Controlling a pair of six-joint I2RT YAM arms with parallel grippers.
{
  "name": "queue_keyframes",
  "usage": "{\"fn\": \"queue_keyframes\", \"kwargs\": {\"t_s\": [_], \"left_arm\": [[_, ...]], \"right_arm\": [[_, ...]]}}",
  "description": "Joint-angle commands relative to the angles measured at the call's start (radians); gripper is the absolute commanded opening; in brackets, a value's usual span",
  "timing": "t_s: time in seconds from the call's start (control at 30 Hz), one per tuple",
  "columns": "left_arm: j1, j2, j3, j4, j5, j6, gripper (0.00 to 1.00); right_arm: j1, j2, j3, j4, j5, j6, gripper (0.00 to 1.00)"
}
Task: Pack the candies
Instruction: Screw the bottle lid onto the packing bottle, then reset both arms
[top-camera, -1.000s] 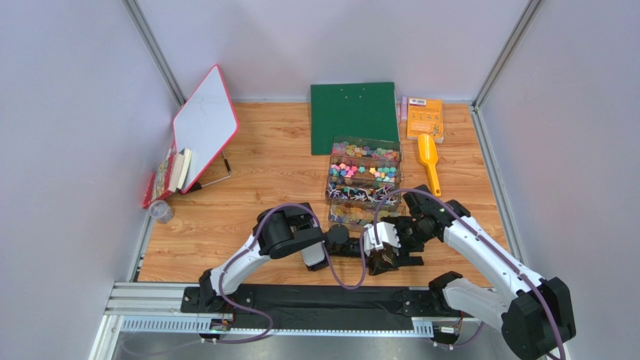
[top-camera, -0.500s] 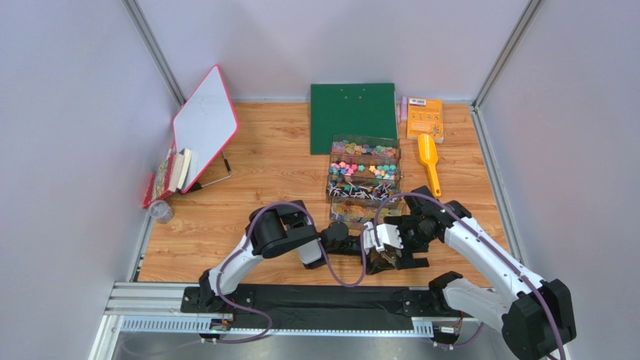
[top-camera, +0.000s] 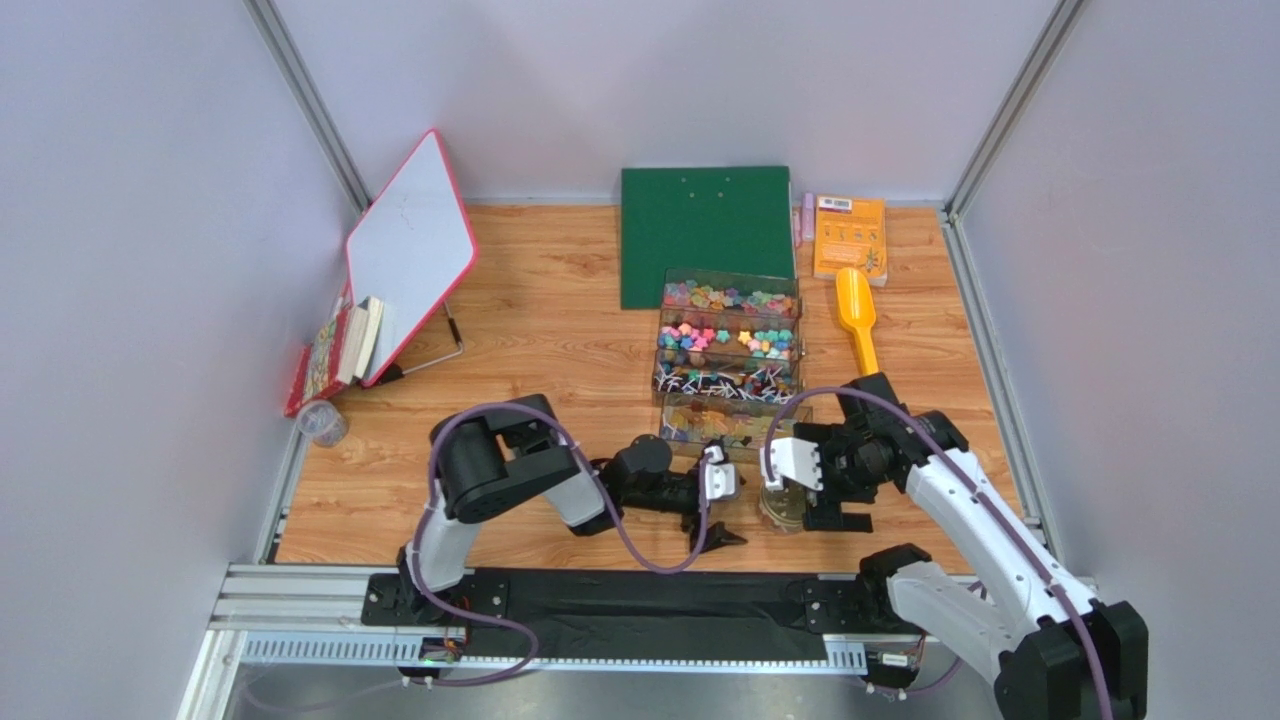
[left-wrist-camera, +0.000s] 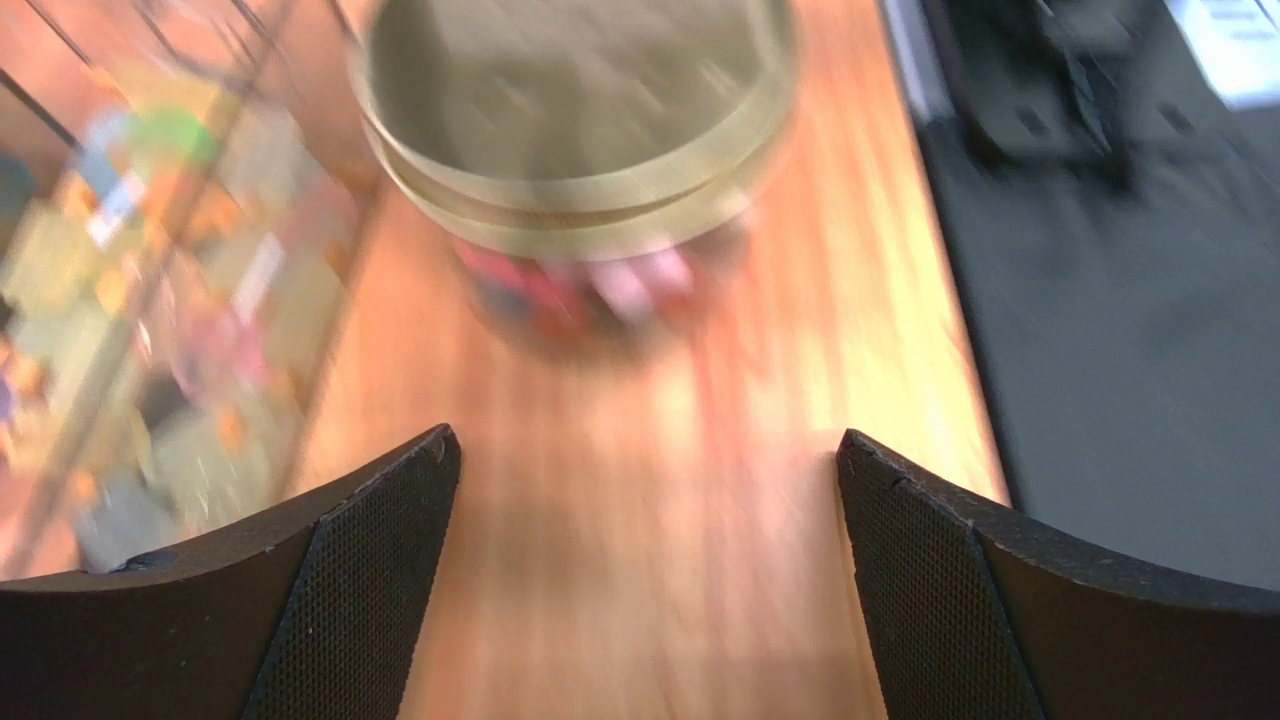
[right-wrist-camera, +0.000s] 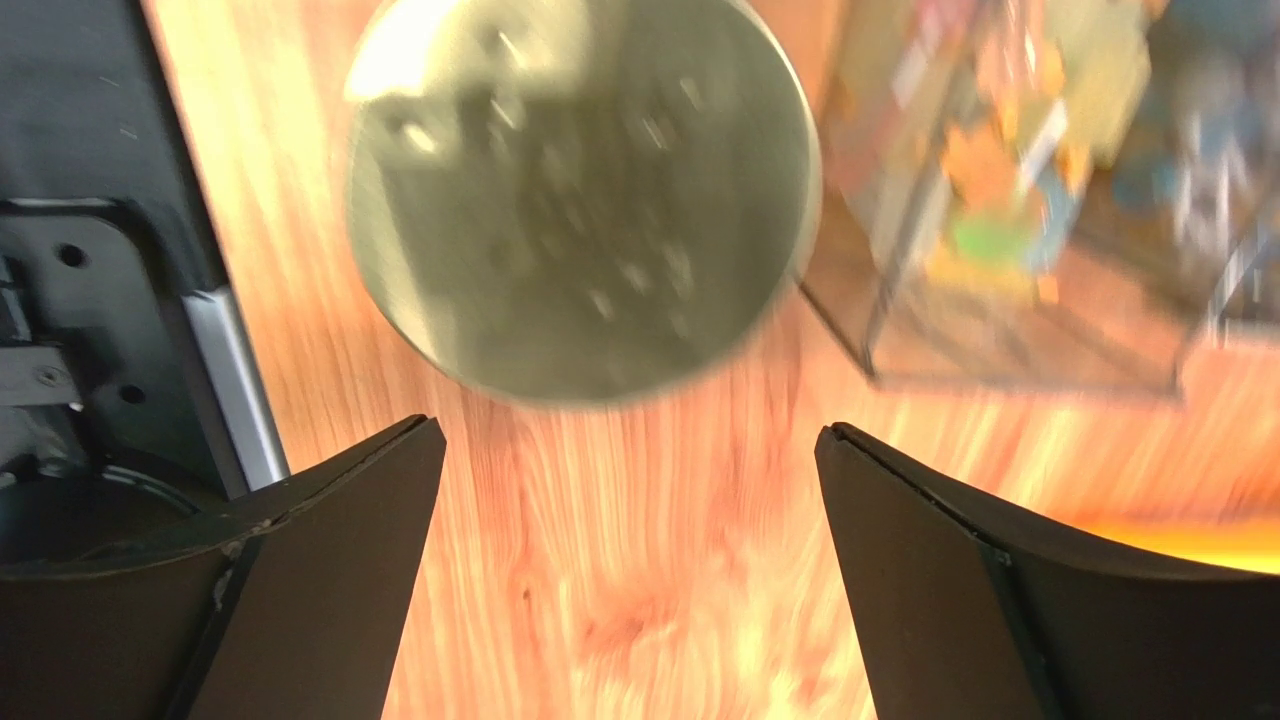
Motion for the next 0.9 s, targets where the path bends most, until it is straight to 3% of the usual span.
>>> {"fn": "queue_keyframes", "kwargs": {"t_s": [0.0,0.07,0.13,0.17,0.2,0.27,0.43,0.6,0.77,0.87], "left_arm": [[0.0,-0.173,-0.118,-0.408,0.037,0.121,1.0],[0.0,-0.247,-0.105,-0.504,0.027,0.141,1.0],[0.0,-0.325,0.015,-0.687,0.045,0.196,1.0],[0.0,-0.336,0.083,-0.924,0.06,0.218,1.0],[0.005,-0.344,0.2,-1.004,0.072,0.23,1.0],[0.018,-0.361,0.273,-1.092,0.073,0.227,1.0],[0.112,-0.439,0.483,-1.201,-0.07,0.159,1.0],[0.256,-0.522,0.574,-1.292,-0.315,0.108,1.0],[0.398,-0.626,0.486,-1.208,-0.66,0.027,1.0],[0.455,-0.677,0.415,-1.197,-0.737,-0.023,1.0]], "right_arm": [[-0.117,-0.073,0.075,-0.039,0.018,0.03,1.0],[-0.163,-0.087,0.143,-0.031,0.009,0.085,1.0],[-0.194,-0.089,0.187,0.045,0.004,0.258,1.0],[-0.221,-0.084,0.22,0.08,0.009,0.325,1.0],[-0.233,-0.066,0.24,0.128,0.021,0.458,1.0],[-0.253,-0.038,0.268,0.171,0.046,0.592,1.0],[-0.313,0.041,0.357,0.243,0.106,0.954,1.0],[-0.428,0.042,0.366,0.359,0.2,1.172,1.0],[-0.482,0.042,0.299,0.501,0.527,1.341,1.0],[-0.488,0.029,0.268,0.547,0.608,1.356,1.0]]}}
